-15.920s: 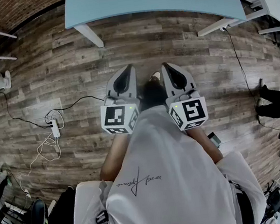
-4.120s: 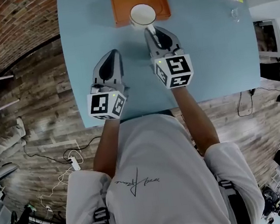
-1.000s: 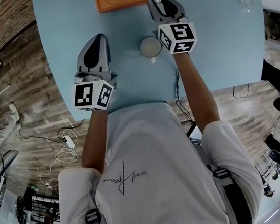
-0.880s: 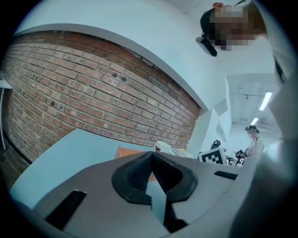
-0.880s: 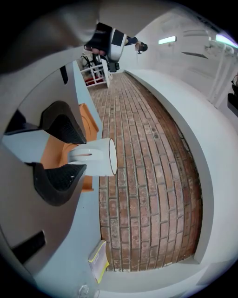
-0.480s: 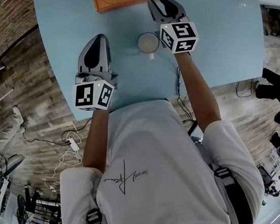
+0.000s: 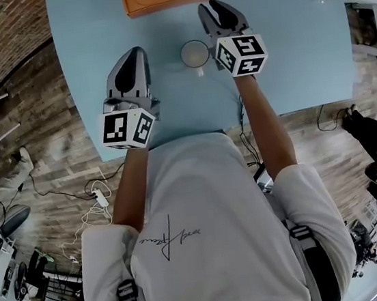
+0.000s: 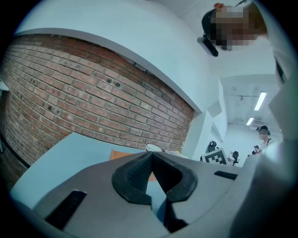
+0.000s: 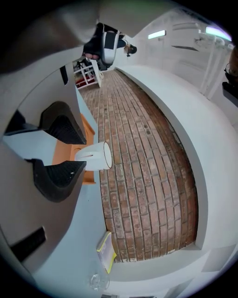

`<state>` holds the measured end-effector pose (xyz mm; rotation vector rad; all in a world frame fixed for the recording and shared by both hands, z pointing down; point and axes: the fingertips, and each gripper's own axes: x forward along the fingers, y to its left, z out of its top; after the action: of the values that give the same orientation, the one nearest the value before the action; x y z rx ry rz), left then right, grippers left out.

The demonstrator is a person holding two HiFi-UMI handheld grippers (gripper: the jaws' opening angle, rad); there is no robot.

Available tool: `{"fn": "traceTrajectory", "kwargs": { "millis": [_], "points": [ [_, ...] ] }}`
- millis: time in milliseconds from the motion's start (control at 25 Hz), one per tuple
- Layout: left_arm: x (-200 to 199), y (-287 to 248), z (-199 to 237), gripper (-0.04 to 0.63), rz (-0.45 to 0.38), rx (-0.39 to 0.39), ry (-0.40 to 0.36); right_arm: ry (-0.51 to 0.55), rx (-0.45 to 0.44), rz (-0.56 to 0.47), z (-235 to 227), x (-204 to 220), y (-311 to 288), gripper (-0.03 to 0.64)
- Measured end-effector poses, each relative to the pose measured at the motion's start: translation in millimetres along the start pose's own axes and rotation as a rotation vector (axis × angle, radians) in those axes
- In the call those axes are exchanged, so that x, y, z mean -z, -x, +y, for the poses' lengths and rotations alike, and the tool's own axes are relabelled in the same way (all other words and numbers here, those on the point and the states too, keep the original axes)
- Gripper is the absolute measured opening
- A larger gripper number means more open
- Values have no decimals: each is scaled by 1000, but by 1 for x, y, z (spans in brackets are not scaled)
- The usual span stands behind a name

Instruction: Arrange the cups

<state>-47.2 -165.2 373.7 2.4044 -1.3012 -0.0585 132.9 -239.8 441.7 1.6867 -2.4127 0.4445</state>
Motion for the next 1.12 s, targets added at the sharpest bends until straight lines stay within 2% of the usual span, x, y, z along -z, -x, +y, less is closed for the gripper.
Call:
{"fn": "traceTrajectory", "kwargs": {
  "millis": [280,480,680,1120],
  "points": [
    [0,8,-15,8,-13,17,-5,22,-15,-20,13,-3,23,113],
    [5,13,-30,8,-11,36,-7,44,-17,-24,18,-1,43,67],
    [16,18,-50,8,-1,60,-15,59,-18,-30,28,2,61,58],
    [40,36,-82,6,7,81,-29,102,-37,-13,74,35,104,58]
  ]
}}
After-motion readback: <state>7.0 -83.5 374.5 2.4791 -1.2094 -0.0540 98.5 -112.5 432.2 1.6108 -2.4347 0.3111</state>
